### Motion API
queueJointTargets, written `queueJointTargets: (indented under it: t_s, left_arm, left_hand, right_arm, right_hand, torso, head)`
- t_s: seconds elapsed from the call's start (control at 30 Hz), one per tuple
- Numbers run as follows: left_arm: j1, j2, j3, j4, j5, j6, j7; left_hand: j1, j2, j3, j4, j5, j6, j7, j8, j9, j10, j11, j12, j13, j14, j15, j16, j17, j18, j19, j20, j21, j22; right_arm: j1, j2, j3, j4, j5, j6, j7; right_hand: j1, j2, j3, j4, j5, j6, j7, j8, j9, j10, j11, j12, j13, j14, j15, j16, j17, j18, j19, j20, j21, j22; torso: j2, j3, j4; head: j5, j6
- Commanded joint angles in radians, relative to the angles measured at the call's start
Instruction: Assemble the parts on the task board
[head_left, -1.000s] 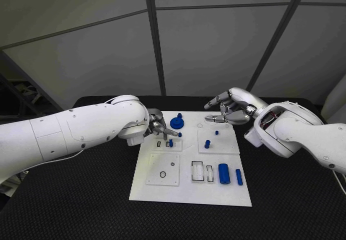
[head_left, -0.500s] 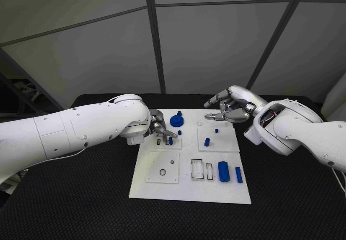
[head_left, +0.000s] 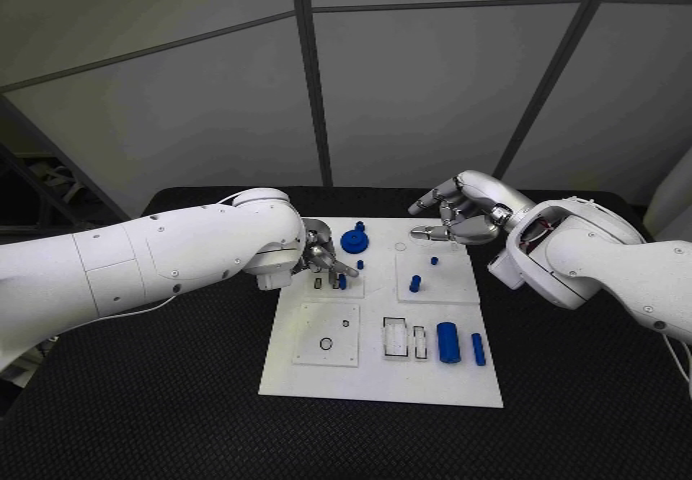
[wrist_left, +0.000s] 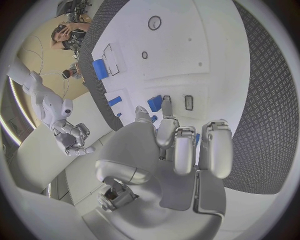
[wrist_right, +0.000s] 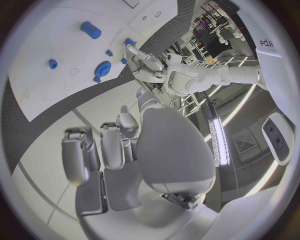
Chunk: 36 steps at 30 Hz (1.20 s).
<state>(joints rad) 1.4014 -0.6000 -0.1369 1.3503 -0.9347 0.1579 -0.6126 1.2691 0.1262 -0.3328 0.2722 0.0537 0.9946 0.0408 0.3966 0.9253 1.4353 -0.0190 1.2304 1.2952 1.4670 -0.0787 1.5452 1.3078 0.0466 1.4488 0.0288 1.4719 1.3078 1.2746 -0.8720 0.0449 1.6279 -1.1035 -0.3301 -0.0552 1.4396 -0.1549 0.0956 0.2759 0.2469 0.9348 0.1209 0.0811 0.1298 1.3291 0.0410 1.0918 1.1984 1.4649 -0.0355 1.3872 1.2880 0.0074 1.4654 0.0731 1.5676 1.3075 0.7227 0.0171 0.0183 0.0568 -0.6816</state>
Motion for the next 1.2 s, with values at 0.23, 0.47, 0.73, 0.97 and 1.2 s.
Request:
queueJointTargets:
  t_s: [0.23, 0.47, 0.73, 0.97, 1.2]
  left_arm:
    - [0.002, 0.006, 0.0, -0.002, -0.002, 0.016, 0.003]
    - [0.002, 0.009, 0.0, -0.002, 0.004, 0.022, 0.004]
    - [0.002, 0.007, 0.0, -0.001, 0.008, 0.023, 0.006]
    - [0.002, 0.002, 0.0, 0.005, 0.037, 0.021, 0.014]
    - [0.001, -0.012, 0.0, 0.018, 0.089, 0.007, 0.021]
  left_hand:
    - [0.049, 0.018, 0.033, -0.025, 0.002, -0.009, 0.0, -0.003, 0.037, 0.005, -0.006, 0.062, 0.127, 0.095, -0.005, -0.001, 0.233, 0.0, 0.001, 0.0, 0.003, 0.05]
    - [0.08, 0.032, 0.053, -0.053, 0.003, -0.009, -0.002, -0.011, 0.057, 0.004, -0.008, 0.058, 0.128, 0.095, -0.006, -0.001, 0.233, 0.0, 0.001, 0.0, 0.003, 0.05]
    - [0.116, 0.063, 0.082, -0.092, 0.021, -0.01, -0.005, -0.029, 0.078, 0.003, -0.011, 0.052, 0.128, 0.095, -0.009, -0.002, 0.232, 0.001, 0.0, -0.003, 0.002, 0.051]
    - [0.174, 0.083, 0.113, -0.141, 0.229, -0.017, -0.011, -0.063, 0.091, -0.003, -0.016, 0.036, 0.125, 0.094, -0.014, -0.005, 0.23, 0.001, -0.002, -0.007, -0.001, 0.05]
    - [0.217, 0.097, 0.149, -0.187, 0.307, -0.016, -0.009, -0.078, 0.109, -0.004, -0.016, 0.025, 0.121, 0.093, -0.013, -0.006, 0.229, 0.002, -0.004, -0.008, -0.003, 0.05]
  right_arm:
    - [0.002, 0.004, 0.001, -0.002, -0.005, 0.008, -0.001]
    - [0.002, 0.006, 0.001, -0.004, -0.006, 0.011, -0.002]
    - [0.002, 0.009, 0.001, -0.008, -0.006, 0.015, -0.005]
    - [0.002, 0.011, 0.001, -0.012, -0.007, 0.019, -0.006]
    - [0.002, 0.013, 0.001, -0.016, -0.007, 0.022, -0.008]
  right_hand:
    - [0.014, 0.004, 0.01, -0.001, 0.008, 0.009, -0.001, 0.0, 0.001, 0.002, -0.007, 0.002, -0.002, 0.04, -0.007, -0.007, 0.0, -0.006, 0.102, -0.004, -0.001, 0.258]
    - [0.016, 0.005, 0.011, -0.003, 0.009, 0.01, -0.002, -0.001, 0.001, 0.003, -0.007, 0.003, -0.001, 0.04, -0.007, -0.007, 0.0, -0.006, 0.102, -0.004, -0.001, 0.258]
    - [0.018, 0.006, 0.012, -0.004, 0.01, 0.011, -0.002, -0.002, 0.001, 0.003, -0.008, 0.003, -0.001, 0.04, -0.007, -0.007, -0.001, -0.006, 0.102, -0.004, -0.001, 0.259]
    - [0.019, 0.006, 0.013, -0.005, 0.011, 0.011, -0.002, -0.002, 0.001, 0.003, -0.008, 0.003, -0.001, 0.04, -0.007, -0.008, 0.0, -0.006, 0.102, -0.004, -0.002, 0.258]
    - [0.02, 0.007, 0.013, -0.006, 0.012, 0.012, -0.002, -0.002, 0.0, 0.003, -0.008, 0.002, -0.002, 0.04, -0.007, -0.008, -0.001, -0.006, 0.102, -0.004, -0.002, 0.258]
  torso:
    - [0.0, -0.0005, 0.0004]
    - [0.0, -0.0008, 0.0004]
    - [0.0, -0.0008, 0.0008]
    - [0.0, -0.0013, 0.0]
    - [0.0, -0.0009, 0.0004]
  head:
    - [-0.001, 0.0]
    - [-0.001, -0.001]
    - [0.001, -0.004]
    - [0.003, -0.005]
    - [0.003, -0.006]
